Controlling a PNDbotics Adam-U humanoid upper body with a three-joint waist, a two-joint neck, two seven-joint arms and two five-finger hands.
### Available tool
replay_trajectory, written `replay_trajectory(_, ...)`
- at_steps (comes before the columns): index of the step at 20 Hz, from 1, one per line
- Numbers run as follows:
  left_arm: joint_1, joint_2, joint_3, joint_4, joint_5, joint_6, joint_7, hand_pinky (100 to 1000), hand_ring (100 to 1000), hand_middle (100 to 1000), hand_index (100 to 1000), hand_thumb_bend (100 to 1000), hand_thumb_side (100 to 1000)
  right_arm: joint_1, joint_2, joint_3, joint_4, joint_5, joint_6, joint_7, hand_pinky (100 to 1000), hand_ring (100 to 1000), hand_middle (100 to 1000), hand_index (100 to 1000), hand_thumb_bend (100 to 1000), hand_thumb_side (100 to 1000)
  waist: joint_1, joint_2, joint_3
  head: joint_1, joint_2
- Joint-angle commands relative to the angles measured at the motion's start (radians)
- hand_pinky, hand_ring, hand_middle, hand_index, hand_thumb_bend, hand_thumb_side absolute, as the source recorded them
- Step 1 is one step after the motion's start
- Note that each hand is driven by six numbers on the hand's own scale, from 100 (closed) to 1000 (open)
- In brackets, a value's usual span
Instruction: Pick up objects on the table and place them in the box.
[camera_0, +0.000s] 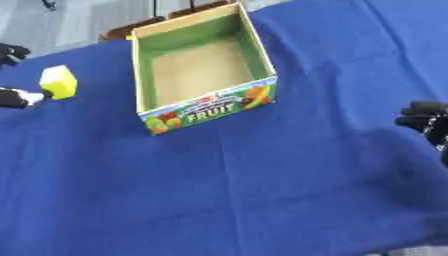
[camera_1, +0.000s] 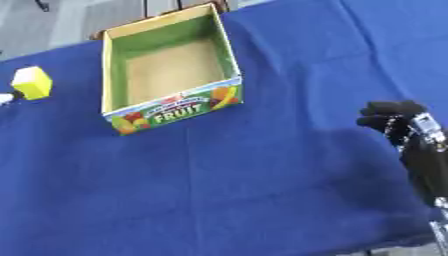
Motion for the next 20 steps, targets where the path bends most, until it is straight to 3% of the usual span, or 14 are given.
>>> replay_trajectory(1, -0.009, 0.041, 0.009, -0.006, 0.012, -0.003, 0.012, 832, 754, 753, 877, 546, 290, -0.008, -0.025, -0.007, -0.024, 0.01, 0.001, -0.001, 906, 739, 704, 786, 100, 989, -0.001, -0.013, -0.006, 0.007, -0.02)
replay_trajectory(10, 0.002, 0.077, 0.021, -0.003, 0.026, 0.013, 0.034, 826, 748, 743, 876, 538, 282, -0.009, -0.031, -0.017, -0.028, 0.024, -0.003, -0.01, 906, 739, 704, 786, 100, 1000, 0.022, 0.022, -0.041, 0.014, -0.051)
replay_trajectory(20, 0.02, 0.101, 0.026, 0.001, 0.025, 0.018, 0.126, 824, 749, 739, 872, 534, 272, -0.011, -0.03, -0.021, -0.032, 0.036, -0.006, -0.013, 906, 739, 704, 785, 100, 1000, 0.035, 0.053, -0.057, 0.014, -0.078)
